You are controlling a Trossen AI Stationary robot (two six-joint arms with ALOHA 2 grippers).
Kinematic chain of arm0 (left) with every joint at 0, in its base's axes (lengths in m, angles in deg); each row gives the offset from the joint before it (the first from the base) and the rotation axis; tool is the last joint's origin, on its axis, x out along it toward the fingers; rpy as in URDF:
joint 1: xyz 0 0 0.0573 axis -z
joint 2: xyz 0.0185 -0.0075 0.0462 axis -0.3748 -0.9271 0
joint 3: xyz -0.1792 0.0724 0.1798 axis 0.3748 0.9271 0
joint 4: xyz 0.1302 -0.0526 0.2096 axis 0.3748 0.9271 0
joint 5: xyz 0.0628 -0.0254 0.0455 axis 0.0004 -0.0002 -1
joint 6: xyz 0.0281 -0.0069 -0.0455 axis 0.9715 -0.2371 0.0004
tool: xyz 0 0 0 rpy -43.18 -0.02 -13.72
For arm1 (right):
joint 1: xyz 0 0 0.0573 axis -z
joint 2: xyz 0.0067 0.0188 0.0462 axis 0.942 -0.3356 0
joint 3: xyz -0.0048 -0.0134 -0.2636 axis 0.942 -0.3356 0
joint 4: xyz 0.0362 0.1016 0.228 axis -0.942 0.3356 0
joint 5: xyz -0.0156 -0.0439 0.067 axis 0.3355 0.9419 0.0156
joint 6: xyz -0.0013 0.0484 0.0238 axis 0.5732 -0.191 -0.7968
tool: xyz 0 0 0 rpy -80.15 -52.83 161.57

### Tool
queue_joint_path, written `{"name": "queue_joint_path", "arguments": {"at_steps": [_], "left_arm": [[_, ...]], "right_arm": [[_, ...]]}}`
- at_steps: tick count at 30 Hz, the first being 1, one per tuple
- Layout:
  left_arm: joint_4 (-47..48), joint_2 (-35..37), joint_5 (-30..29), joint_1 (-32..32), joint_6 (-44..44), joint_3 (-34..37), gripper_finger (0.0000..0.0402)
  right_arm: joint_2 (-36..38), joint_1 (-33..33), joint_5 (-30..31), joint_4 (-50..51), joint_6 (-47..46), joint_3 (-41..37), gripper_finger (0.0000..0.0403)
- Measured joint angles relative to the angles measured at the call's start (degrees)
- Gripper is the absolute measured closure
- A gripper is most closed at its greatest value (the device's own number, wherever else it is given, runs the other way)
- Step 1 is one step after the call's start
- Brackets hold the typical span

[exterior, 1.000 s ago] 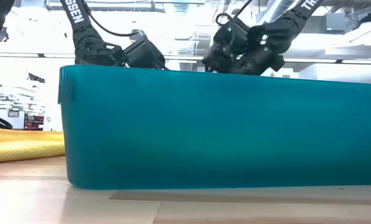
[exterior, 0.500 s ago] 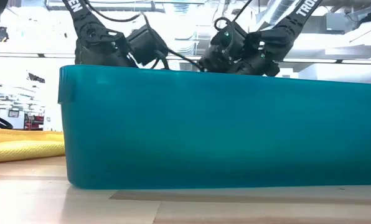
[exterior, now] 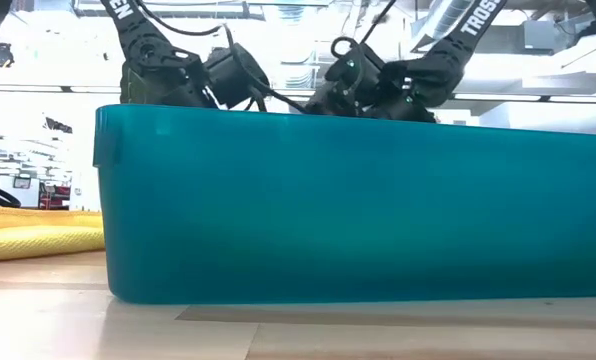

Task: Fold microfiber towels
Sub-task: Fold the orange microfiber towel

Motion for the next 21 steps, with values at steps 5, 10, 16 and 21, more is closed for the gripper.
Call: {"name": "queue_joint_path", "arguments": {"at_steps": [5, 10, 16, 21], "left_arm": [[-0.19, -0.64, -4.32, -1.02, 3.61, 0.42, 0.0401], [-0.12, -0.64, -4.38, -3.52, 6.00, 0.42, 0.0401], [-0.08, -0.64, -2.94, -4.52, 6.30, 0.42, 0.0401], [2.44, -0.21, 1.30, -4.56, 4.78, -0.66, 0.0401]], "right_arm": [[0.38, -1.08, -0.21, 3.55, 2.54, 2.30, 0.0391], [0.38, -1.58, -0.15, 6.64, 4.12, 4.04, 0.0393], [0.11, -1.45, -0.15, 7.28, 4.51, 4.85, 0.0392], [-0.13, 0.20, -0.09, 6.62, 4.60, 4.88, 0.0395]]}}
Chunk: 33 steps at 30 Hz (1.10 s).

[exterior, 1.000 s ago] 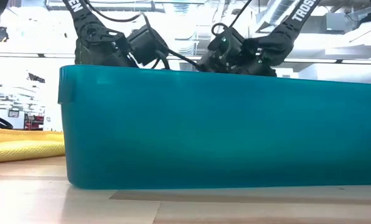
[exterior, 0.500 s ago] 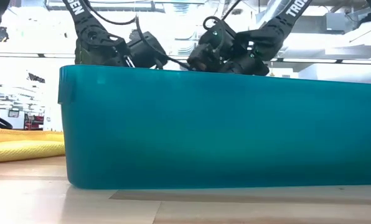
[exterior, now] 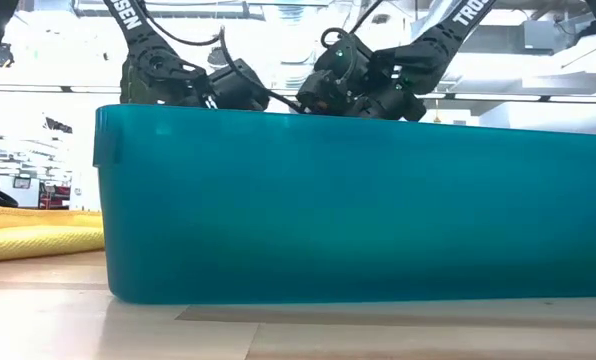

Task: Fold microfiber towels
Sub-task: Fold the orange microfiber towel

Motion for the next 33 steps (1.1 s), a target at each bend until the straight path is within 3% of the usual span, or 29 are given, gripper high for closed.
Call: {"name": "queue_joint_path", "arguments": {"at_steps": [9, 12, 15, 20, 27, 33], "left_arm": [[14.29, 8.21, -2.83, 0.14, -0.20, -7.06, 0.0401], [14.33, 9.96, -2.42, 2.29, -2.00, -6.02, 0.0401], [14.59, 9.47, -7.09, 4.85, -5.89, -2.67, 0.0401], [6.64, 8.80, -11.31, 5.81, -10.95, 3.77, 0.0401], [-10.88, 8.80, -1.05, 5.93, -12.88, 10.09, 0.0401], [-11.11, 8.82, -6.22, 6.36, -14.20, 10.22, 0.0401]], "right_arm": [[0.48, 1.54, 0.05, 1.97, -1.66, 0.07, 0.0395], [0.48, 1.54, 0.02, 2.52, -2.06, 0.07, 0.0394], [0.48, 1.54, -0.06, 2.80, -2.06, 0.04, 0.0390], [0.48, 1.54, -0.08, 2.85, -2.06, 0.02, 0.0394], [0.48, 1.54, -0.10, 2.76, -2.08, 0.02, 0.0390], [0.48, 1.54, -0.10, 2.76, -2.08, 0.02, 0.0395]]}}
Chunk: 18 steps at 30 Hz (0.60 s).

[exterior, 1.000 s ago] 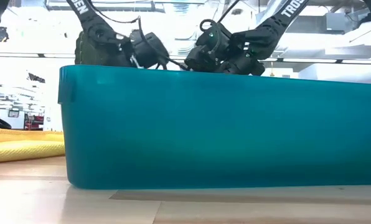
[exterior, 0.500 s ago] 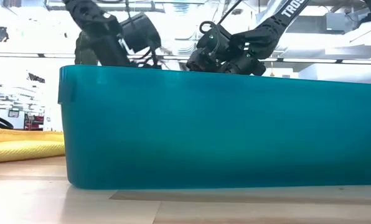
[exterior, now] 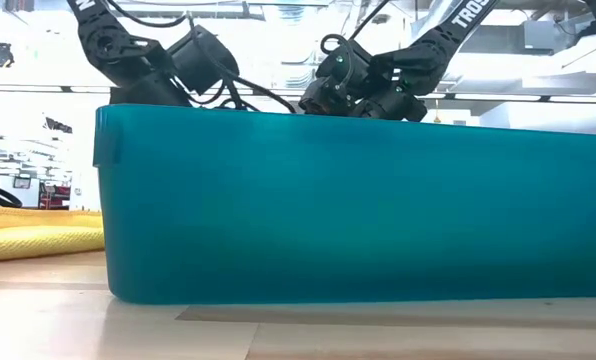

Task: Fold microfiber towels
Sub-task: Fold the orange microfiber towel

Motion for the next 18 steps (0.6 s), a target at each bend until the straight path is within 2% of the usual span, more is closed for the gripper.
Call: {"name": "queue_joint_path", "arguments": {"at_steps": [5, 12, 18], "left_arm": [[-0.25, -0.03, 2.10, 0.65, -0.20, 0.00, 0.0401], [-0.99, -5.49, 3.58, 1.70, -1.66, -0.04, 0.0402], [-2.38, -7.15, 2.81, 0.95, -1.46, -0.24, 0.0401]], "right_arm": [[0.00, 0.00, 0.00, -0.02, 0.00, 0.00, 0.0390], [0.00, -0.05, 0.03, -0.01, 0.00, 0.61, 0.0395], [0.00, -0.60, -0.01, -0.12, 0.29, 1.77, 0.0390]]}}
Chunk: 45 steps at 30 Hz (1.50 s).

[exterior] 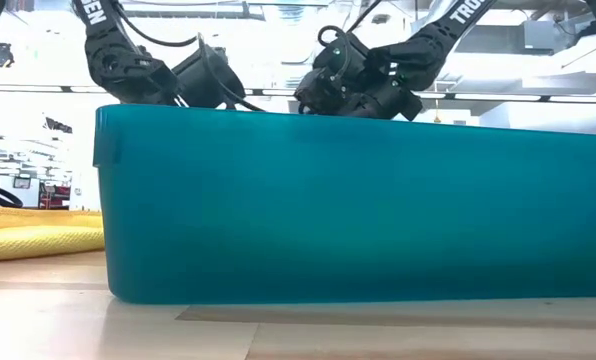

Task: Fold microfiber towels
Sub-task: Fold the orange microfiber towel

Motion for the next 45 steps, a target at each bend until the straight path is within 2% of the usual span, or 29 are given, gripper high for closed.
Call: {"name": "queue_joint_path", "arguments": {"at_steps": [9, 18, 21, 25, 26, 28, 32, 37, 41, 45], "left_arm": [[3.35, 1.78, 2.41, -1.13, 0.24, 0.11, 0.0402], [12.29, 10.81, 3.88, -0.74, -2.30, 0.31, 0.0402], [17.29, 15.48, 1.30, -0.71, -2.27, 0.31, 0.0402], [24.99, 18.56, -10.52, -0.72, -1.14, 0.38, 0.0402], [25.01, 18.56, -12.62, -0.96, -0.34, 0.65, 0.0402], [22.96, 17.93, -13.17, -1.76, 2.27, 1.27, 0.0402], [16.33, 13.85, -7.40, -4.03, 4.19, 3.05, 0.0402], [12.44, 8.21, -6.77, -6.56, 5.76, 3.17, 0.0402], [7.28, 5.93, -2.90, -7.90, 9.12, 2.91, 0.0402], [5.83, 5.46, -1.62, -8.97, 9.81, 2.91, 0.0402]], "right_arm": [[-0.35, -0.26, -0.12, -1.49, 1.70, 0.00, 0.0392], [-0.35, 0.60, -0.10, -4.11, 1.73, 0.00, 0.0395], [-0.37, 0.13, -0.10, -4.60, 1.72, 0.00, 0.0392], [-0.37, -1.26, 0.01, -5.14, 1.72, 0.00, 0.0394], [-0.37, -1.58, 0.05, -5.12, 1.72, 0.00, 0.0394], [-0.37, -2.12, 0.46, -5.11, 1.38, 0.00, 0.0394], [-0.37, -2.31, 1.59, -5.20, 0.42, 0.00, 0.0392], [-0.37, -2.31, 1.72, -5.19, 0.17, 0.00, 0.0393], [-0.37, -2.31, 1.70, -6.43, 0.17, 0.00, 0.0392], [-0.37, -2.04, 1.70, -8.30, 0.17, 0.00, 0.0394]]}}
